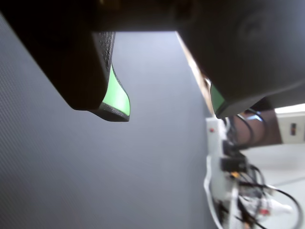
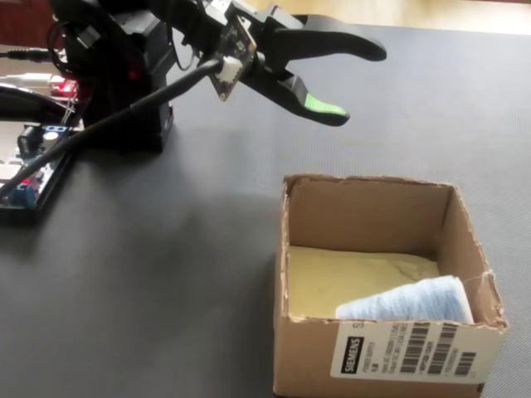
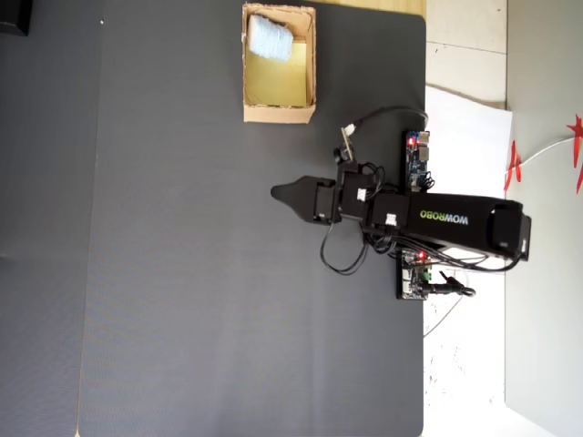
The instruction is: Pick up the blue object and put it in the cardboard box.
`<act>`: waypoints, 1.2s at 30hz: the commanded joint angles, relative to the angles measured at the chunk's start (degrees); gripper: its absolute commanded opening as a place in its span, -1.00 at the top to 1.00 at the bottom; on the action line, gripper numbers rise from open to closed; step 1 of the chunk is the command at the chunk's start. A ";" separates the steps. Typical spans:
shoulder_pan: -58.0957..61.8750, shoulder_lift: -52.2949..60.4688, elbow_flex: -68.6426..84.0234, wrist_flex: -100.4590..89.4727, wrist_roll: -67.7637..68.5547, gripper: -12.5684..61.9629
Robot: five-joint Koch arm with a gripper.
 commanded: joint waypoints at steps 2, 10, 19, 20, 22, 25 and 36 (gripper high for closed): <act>-3.52 5.19 0.62 -3.34 -0.88 -0.25; -6.24 5.27 6.86 0.44 -2.29 -0.25; -9.23 5.27 10.28 11.16 -2.37 -0.25; -9.23 5.27 10.46 11.69 -2.37 -0.25; -9.23 5.27 10.55 14.06 -2.37 -0.25; -9.14 5.27 10.55 15.82 -2.37 -0.25; -8.53 5.19 10.55 15.12 -2.37 -0.25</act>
